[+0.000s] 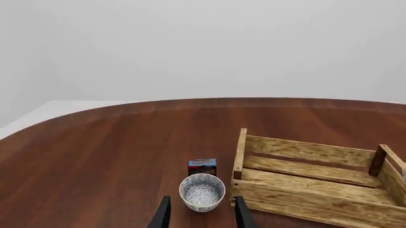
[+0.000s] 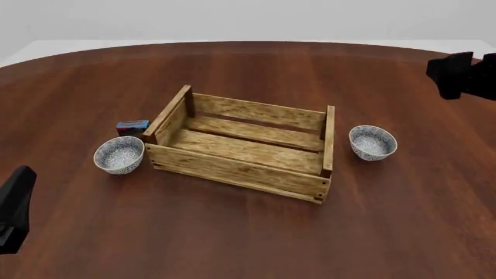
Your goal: Stack the right bowl on the left bowl and place them in the tray.
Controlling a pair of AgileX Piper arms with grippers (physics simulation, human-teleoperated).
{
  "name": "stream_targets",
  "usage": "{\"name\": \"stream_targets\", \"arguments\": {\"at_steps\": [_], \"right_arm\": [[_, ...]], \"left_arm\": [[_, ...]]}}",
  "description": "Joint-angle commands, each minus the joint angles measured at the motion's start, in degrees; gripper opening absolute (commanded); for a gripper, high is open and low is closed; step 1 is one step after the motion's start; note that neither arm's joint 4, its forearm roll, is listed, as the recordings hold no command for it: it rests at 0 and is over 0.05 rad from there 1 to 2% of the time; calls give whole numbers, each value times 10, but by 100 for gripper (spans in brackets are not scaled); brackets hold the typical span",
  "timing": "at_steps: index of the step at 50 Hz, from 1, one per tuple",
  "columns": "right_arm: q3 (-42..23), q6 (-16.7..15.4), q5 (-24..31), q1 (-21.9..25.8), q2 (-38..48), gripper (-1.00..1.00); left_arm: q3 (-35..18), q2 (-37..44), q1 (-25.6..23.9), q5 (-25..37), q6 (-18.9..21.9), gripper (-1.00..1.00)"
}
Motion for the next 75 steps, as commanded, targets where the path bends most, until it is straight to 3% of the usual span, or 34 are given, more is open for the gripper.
{"name": "stream_targets", "arguments": {"at_steps": [1, 9, 19, 37, 75], "right_arm": [[-77, 0, 36, -21, 104, 100], [-117, -1, 64, -27, 203, 100], [-137, -2, 78, -31, 233, 100], [-132, 20, 57, -27, 273, 100], [-129, 16, -34, -54, 436, 100]], "left_arm": [[-3, 0, 2, 5, 4, 100], [-5, 0, 5, 12, 4, 100], [1, 5, 7, 17, 0, 100], [-8, 2, 9, 29, -3, 100], [-4, 2, 8, 25, -9, 100]]}}
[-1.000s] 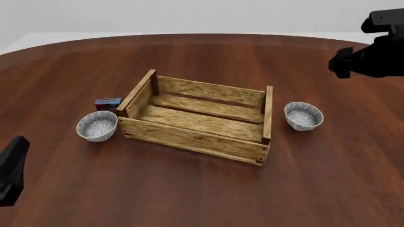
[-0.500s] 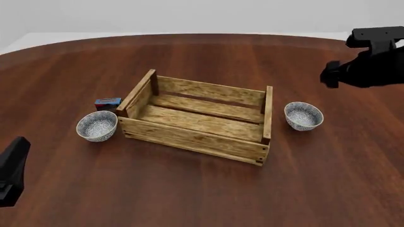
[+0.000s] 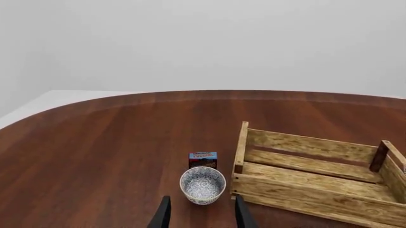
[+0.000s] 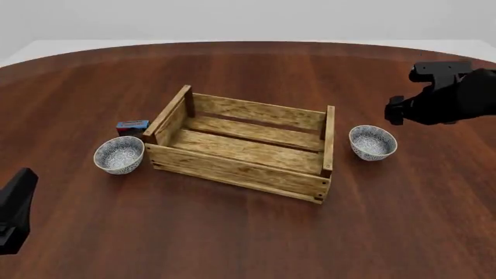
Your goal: Stack the right bowl on the left bowl and place them in the tray.
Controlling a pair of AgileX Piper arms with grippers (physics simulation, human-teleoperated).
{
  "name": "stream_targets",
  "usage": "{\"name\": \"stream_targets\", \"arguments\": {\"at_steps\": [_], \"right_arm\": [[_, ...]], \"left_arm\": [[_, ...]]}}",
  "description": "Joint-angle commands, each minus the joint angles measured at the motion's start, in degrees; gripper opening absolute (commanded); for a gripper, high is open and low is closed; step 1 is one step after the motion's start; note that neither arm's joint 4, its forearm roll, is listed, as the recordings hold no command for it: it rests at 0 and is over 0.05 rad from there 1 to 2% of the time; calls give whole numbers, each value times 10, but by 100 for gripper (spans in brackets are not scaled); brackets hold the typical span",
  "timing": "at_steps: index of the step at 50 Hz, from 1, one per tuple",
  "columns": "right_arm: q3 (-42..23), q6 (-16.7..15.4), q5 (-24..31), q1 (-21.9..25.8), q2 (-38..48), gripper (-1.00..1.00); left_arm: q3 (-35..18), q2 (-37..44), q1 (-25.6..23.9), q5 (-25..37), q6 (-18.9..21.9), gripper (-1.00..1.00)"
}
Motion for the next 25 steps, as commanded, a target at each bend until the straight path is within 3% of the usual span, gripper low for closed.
{"name": "stream_targets", "arguments": {"at_steps": [1, 25], "right_arm": [[1, -1, -27, -3, 47, 100], [22, 11, -86, 8, 119, 100]], "left_arm": [[2, 0, 2, -2, -2, 100], [10, -2, -1, -3, 0, 100]]}}
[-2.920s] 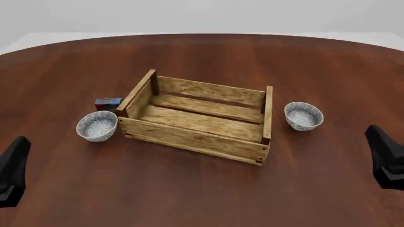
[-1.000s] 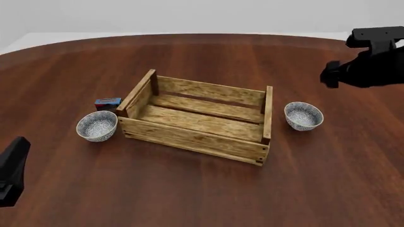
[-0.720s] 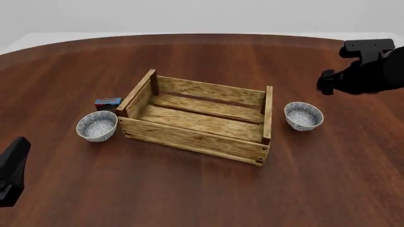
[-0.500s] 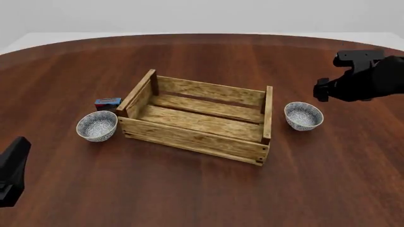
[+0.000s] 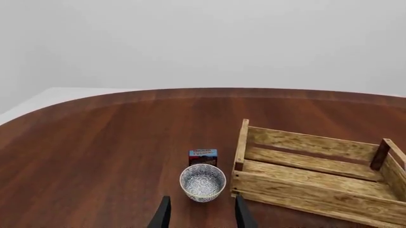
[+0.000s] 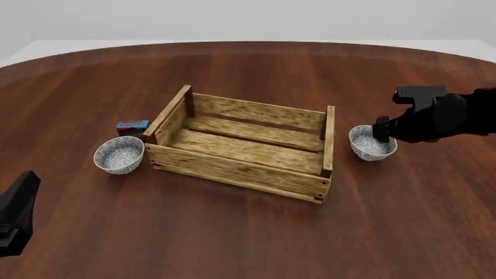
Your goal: Stack the right bowl on the left bowl and place them in the tray.
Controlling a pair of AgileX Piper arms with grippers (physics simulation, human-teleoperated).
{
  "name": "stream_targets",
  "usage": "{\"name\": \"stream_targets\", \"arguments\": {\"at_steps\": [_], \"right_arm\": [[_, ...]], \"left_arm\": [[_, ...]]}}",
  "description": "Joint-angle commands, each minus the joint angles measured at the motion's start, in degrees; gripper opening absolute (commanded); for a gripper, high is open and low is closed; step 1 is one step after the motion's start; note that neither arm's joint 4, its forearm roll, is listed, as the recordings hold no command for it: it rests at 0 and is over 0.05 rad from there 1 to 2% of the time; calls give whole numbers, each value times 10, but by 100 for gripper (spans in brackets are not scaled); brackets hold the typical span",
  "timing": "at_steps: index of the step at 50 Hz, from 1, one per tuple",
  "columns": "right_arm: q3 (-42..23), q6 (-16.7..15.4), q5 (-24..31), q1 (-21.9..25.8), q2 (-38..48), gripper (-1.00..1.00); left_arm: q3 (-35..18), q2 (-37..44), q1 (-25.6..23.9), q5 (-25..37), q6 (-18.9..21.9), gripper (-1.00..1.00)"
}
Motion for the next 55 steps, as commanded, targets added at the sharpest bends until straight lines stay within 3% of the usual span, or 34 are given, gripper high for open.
{"name": "stream_targets", "arguments": {"at_steps": [1, 21, 22, 38, 47, 55], "right_arm": [[8, 6, -28, 3, 36, 100], [8, 12, -56, 6, 80, 100], [8, 12, -56, 5, 79, -100], [15, 8, -48, 4, 54, -100], [6, -23, -28, -31, 2, -100], [14, -24, -6, -33, -68, -100]], "left_arm": [[0, 1, -2, 0, 1, 100], [3, -1, -3, 1, 5, 100], [3, -1, -3, 1, 5, 100], [2, -1, -6, 0, 1, 100], [0, 1, -7, 1, -1, 100], [-3, 1, -10, 1, -2, 100]]}}
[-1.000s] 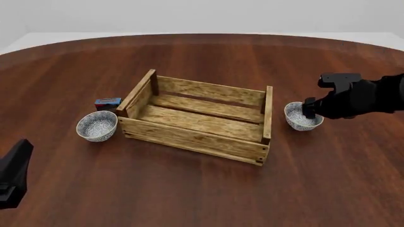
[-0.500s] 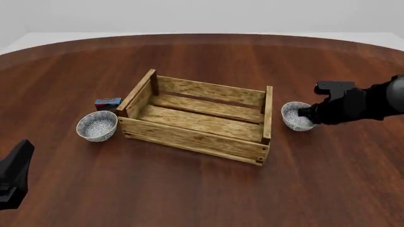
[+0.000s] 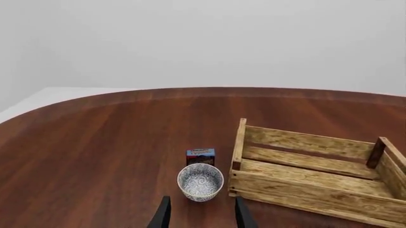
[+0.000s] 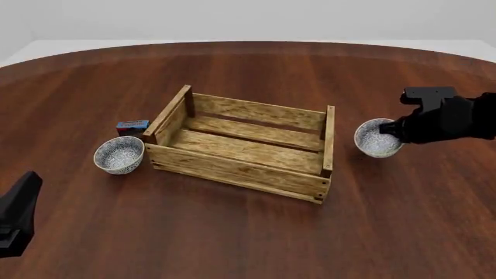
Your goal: Stack the right bowl on the left bowl and place them in the tray.
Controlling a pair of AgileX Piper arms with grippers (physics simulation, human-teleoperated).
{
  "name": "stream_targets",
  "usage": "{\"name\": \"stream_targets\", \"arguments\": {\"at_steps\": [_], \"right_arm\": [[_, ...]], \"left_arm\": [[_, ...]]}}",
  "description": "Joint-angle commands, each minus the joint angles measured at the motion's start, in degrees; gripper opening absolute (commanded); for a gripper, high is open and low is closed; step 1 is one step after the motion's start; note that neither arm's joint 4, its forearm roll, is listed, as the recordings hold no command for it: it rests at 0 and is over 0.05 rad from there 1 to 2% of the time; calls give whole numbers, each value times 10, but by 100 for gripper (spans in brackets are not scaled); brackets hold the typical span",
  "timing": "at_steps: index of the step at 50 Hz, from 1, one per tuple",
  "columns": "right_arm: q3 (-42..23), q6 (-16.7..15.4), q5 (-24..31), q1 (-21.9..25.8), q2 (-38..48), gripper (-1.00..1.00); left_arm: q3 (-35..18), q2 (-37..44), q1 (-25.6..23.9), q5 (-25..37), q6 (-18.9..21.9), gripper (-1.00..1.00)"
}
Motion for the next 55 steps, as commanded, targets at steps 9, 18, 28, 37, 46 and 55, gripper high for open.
{"name": "stream_targets", "arguments": {"at_steps": [9, 18, 28, 37, 46, 55], "right_arm": [[30, -5, 42, 6, -162, -100], [39, -7, 55, 24, -233, -100], [51, 14, 76, 72, -341, -100], [59, -3, 93, 105, -413, -100], [69, -4, 107, 135, -460, -100], [91, 12, 105, 206, -510, -100]], "left_arm": [[-10, 0, -2, 6, -4, 100], [-10, 0, 0, 4, -2, 100], [-15, 0, -3, 7, 3, 100], [-20, 1, -6, 8, 12, 100], [-16, 3, -8, 3, 12, 100], [-38, 0, -16, 11, 13, 100]]}}
